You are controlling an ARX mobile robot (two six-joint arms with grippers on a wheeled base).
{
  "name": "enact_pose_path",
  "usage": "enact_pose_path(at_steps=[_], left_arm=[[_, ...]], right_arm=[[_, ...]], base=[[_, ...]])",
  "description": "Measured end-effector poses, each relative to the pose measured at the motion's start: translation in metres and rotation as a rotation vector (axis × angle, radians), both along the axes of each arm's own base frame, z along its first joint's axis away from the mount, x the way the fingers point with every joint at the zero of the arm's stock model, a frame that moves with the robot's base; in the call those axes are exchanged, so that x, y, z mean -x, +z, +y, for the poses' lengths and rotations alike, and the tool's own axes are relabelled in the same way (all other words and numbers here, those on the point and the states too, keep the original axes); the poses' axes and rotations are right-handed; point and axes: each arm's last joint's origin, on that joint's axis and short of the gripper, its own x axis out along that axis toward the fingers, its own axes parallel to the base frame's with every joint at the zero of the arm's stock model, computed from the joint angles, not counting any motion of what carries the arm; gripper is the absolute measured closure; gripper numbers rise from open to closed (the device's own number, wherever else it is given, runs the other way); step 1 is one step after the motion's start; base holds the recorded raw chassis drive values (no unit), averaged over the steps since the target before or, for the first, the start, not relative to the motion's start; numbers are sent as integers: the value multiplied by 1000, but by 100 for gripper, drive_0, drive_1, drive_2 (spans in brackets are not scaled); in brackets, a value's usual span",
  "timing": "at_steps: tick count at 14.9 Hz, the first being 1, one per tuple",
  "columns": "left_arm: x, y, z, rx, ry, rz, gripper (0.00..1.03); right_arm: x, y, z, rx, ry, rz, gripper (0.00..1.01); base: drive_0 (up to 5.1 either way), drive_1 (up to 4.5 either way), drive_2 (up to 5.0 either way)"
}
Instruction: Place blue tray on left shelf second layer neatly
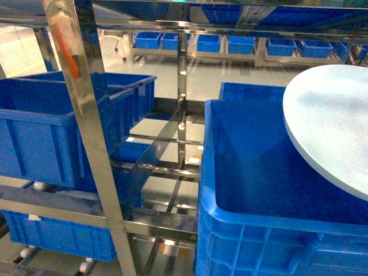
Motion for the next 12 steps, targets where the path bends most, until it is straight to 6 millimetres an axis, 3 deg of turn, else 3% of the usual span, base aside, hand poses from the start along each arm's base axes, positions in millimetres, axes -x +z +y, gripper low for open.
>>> enact_pose_path(at_steps=[4, 7, 9, 10, 12], left_arm=[[0, 0, 0, 0, 0, 0, 5], [0, 0, 0, 0, 0, 0, 5], [0, 0, 0, 0, 0, 0, 5], [0, 0, 0, 0, 0, 1, 5], [0, 0, 0, 0, 0, 0, 5]], right_arm=[[-12, -12, -1, -25, -72, 7, 99], [-25, -34, 0, -10, -161, 14, 97], [-26, -33, 11, -53, -82, -100, 72], [-21, -31, 14, -62, -56, -135, 65], [7, -27, 17, -96, 19, -153, 45]], base=[[0, 0, 0], [0, 0, 0], [0, 0, 0], [0, 0, 0], [0, 0, 0]])
